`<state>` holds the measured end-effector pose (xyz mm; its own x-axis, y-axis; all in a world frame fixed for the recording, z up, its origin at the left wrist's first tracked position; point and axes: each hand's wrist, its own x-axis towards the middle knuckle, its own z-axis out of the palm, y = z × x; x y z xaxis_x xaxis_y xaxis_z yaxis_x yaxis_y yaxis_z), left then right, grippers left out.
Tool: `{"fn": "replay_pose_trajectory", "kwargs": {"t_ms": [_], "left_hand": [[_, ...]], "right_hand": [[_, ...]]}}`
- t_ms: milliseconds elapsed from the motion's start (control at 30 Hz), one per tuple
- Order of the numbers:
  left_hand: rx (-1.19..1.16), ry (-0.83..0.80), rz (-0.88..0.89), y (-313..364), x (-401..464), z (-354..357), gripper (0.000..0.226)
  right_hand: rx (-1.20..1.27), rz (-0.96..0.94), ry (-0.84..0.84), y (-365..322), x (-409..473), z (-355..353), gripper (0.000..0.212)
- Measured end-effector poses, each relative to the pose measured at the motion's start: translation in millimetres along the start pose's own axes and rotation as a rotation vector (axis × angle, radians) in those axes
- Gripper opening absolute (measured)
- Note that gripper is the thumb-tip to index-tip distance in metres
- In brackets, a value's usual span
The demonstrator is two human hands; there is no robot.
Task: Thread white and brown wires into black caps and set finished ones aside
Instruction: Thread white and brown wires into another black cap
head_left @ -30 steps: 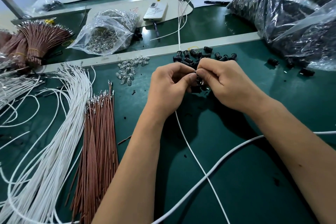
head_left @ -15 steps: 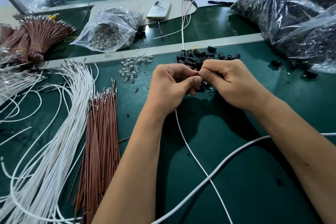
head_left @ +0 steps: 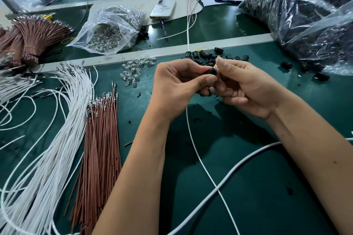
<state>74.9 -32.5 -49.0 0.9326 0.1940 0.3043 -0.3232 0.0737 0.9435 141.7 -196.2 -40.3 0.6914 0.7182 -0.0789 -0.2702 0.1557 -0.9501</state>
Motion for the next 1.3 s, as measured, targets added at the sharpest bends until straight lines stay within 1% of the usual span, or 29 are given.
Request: {"fn": "replay_pose_trajectory", "kwargs": {"t_ms": [67,300,433,533,633,733,800,867,967,1033,1133,1200,1300], "left_hand": [[-0.019,-0.011,0.010,1,-1,0,0.014],[-0.006,-0.008,-0.002,0,-3,1,0.015],[0.000,0.009,-0.015,-1,-3,2,0.013],[0.005,0.030,-0.033,-1,-3,4,0.013],[0.000,0.092,-0.076,-2,-1,11,0.011],[0.029,0.267,-0.095,-5,2,15,0.017],[0.115,0.332,-0.069,-7,2,13,0.023],[0.212,0.319,-0.035,-9,2,13,0.026],[0.342,0.264,-0.006,-10,2,12,0.024],[0.383,0.238,-0.013,-9,2,9,0.026],[0.331,0.185,-0.079,-7,1,2,0.028],[0.216,0.162,-0.148,-4,0,1,0.021],[0.020,0.136,-0.263,-1,-2,3,0.013]], "right_hand": [[0.041,0.036,0.003,-1,0,1,0.029],[0.027,0.139,0.023,-4,0,1,0.024],[0.056,0.161,0.004,-5,0,2,0.024],[0.064,0.160,0.040,-5,1,3,0.023],[0.043,0.110,0.132,-5,4,5,0.027],[0.032,-0.011,0.209,0,7,9,0.035],[0.009,-0.086,0.229,3,7,12,0.030],[-0.032,-0.124,0.229,5,6,15,0.024],[-0.082,-0.132,0.259,7,5,16,0.024],[-0.095,-0.144,0.287,7,5,15,0.023],[-0.076,-0.188,0.353,3,6,10,0.023],[-0.032,-0.208,0.375,1,6,6,0.020],[0.032,-0.201,0.364,-1,7,6,0.018]]}}
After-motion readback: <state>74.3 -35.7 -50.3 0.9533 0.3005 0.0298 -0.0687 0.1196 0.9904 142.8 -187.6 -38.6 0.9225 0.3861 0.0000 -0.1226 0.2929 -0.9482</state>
